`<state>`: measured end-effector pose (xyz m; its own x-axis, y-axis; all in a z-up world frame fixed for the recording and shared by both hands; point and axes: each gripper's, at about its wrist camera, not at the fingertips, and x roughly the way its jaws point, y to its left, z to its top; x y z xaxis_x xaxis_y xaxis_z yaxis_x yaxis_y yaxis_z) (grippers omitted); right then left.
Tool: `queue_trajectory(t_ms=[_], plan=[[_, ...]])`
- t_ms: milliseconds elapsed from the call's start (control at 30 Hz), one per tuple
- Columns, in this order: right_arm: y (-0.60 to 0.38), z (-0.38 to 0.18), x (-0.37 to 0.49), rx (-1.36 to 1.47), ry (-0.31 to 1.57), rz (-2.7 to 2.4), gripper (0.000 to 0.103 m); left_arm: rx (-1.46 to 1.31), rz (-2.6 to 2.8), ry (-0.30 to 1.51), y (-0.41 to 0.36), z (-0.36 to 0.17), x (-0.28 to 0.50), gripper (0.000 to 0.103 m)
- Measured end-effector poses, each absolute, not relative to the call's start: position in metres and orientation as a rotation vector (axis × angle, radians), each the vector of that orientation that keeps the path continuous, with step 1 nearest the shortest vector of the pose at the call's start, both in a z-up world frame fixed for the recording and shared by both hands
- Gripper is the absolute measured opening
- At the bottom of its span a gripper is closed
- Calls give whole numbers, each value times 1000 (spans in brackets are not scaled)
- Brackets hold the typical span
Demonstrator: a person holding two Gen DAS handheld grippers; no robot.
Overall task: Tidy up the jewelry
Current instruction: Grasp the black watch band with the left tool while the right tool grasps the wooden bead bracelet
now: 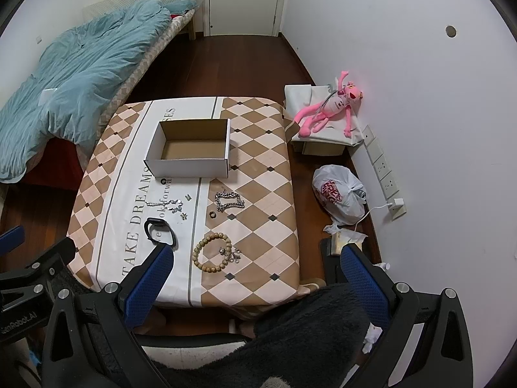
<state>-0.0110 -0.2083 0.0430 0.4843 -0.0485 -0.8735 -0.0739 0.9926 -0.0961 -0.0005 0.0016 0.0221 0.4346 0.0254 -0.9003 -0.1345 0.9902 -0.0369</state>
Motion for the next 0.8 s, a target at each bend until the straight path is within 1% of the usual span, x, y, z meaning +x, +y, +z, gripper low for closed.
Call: queue_trajectory(t_ms=[200,367,533,733,767,800], plan=[[-210,44,-10,-117,1063,12,103,-108,97,1117,-1,22,1,103],[-218,34,11,-70,1084,-19,103,-71,127,1074,-3,17,25,103],[-225,-7,35,-28,1139,-62,103,-34,178,1055,6,-9,58,103],[-224,-81,62,-6,1263,-74,103,8,210,1150,11,-67,83,103],[-224,-96,65,-6,1280,-78,102,13,213,1163,12,-75,84,103],[-223,-109,65,-7,1294,-78,97,22,217,1180,12,-85,86,103]])
